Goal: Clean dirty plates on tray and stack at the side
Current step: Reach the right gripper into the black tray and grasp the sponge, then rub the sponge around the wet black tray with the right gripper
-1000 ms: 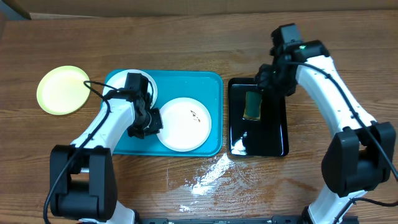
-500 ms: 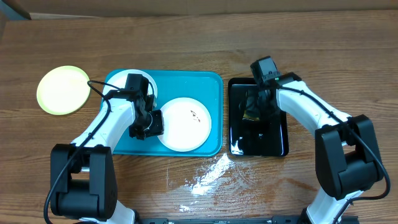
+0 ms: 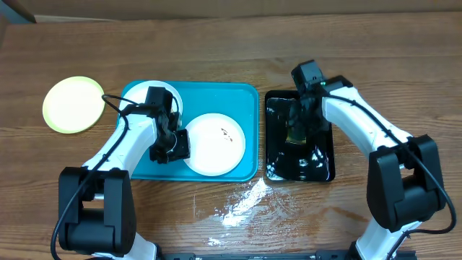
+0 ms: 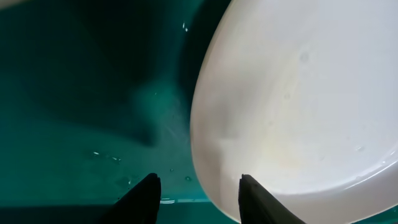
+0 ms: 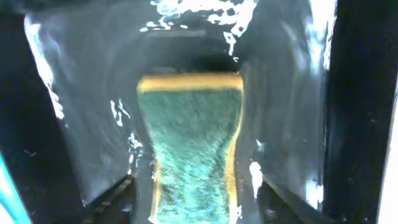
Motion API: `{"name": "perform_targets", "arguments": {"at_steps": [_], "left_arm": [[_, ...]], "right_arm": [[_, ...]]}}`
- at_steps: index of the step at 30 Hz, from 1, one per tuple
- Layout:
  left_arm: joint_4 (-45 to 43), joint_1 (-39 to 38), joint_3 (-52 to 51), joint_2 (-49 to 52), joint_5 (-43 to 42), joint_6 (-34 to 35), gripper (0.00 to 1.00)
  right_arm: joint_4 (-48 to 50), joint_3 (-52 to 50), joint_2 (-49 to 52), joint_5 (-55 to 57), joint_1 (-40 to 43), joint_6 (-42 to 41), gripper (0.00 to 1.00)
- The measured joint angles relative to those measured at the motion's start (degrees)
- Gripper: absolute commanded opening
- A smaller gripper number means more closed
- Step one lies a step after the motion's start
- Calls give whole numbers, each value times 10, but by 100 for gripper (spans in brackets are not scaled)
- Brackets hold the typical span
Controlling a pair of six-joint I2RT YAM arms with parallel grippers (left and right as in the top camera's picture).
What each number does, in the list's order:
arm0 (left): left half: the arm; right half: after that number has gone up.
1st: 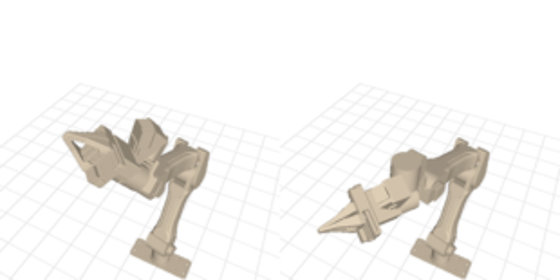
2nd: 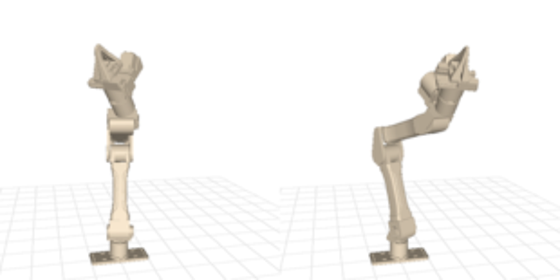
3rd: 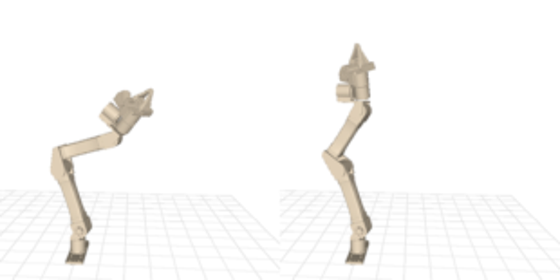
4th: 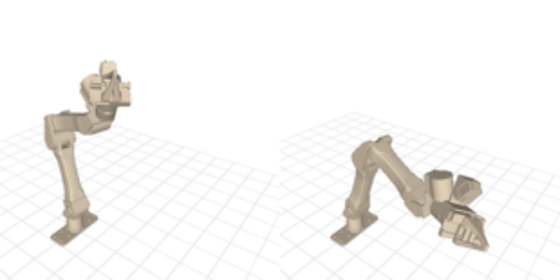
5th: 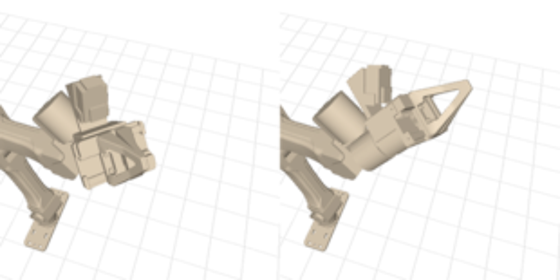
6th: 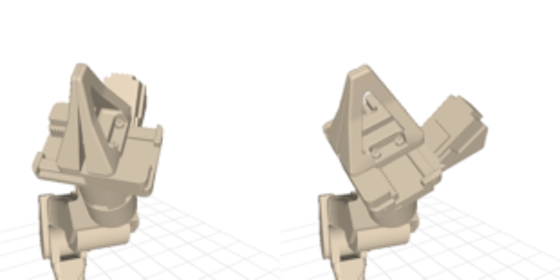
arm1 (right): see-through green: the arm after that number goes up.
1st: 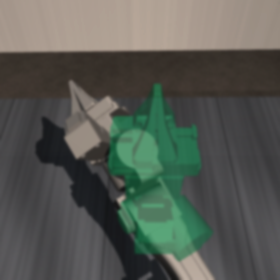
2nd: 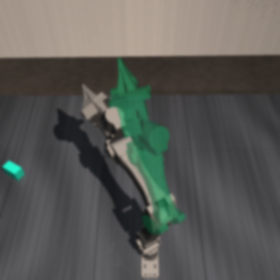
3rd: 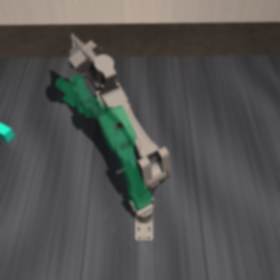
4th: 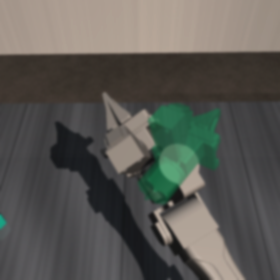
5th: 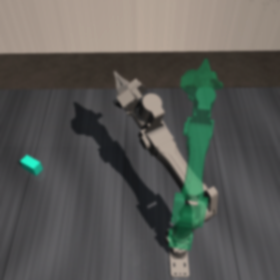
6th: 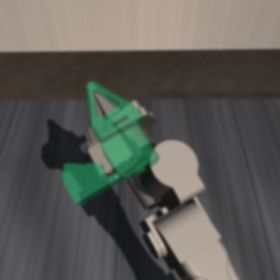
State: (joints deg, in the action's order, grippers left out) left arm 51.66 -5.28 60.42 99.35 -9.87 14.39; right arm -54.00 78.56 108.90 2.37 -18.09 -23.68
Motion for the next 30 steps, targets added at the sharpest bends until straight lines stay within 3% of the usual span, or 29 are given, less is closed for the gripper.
{"name": "perform_targets", "arguments": {"at_steps": [8,11,12,14,19,21,22,23,27,30], "left_arm": [[-2,0,0,0,0,0,43],[-3,0,0,0,0,0,43],[-3,0,0,0,0,0,43],[-7,0,0,0,0,0,42],[-10,0,0,0,0,0,42],[-11,0,0,0,0,0,43],[-11,0,0,0,0,0,43],[-10,0,0,0,0,0,43],[-10,0,0,0,0,0,43],[-10,0,0,0,0,0,43]], "right_arm": [[14,-31,0,-11,0,0,64],[30,-70,0,-19,0,-1,53],[37,-84,0,-24,0,1,44],[51,-103,0,-34,0,-3,36],[64,-112,-3,-41,-1,0,38],[32,-99,-3,-41,0,-1,48],[12,-87,-3,-43,0,1,62],[-8,-68,-3,-43,1,5,67],[-64,20,-3,-45,1,36,80],[-66,64,-3,-45,1,58,82]]}}
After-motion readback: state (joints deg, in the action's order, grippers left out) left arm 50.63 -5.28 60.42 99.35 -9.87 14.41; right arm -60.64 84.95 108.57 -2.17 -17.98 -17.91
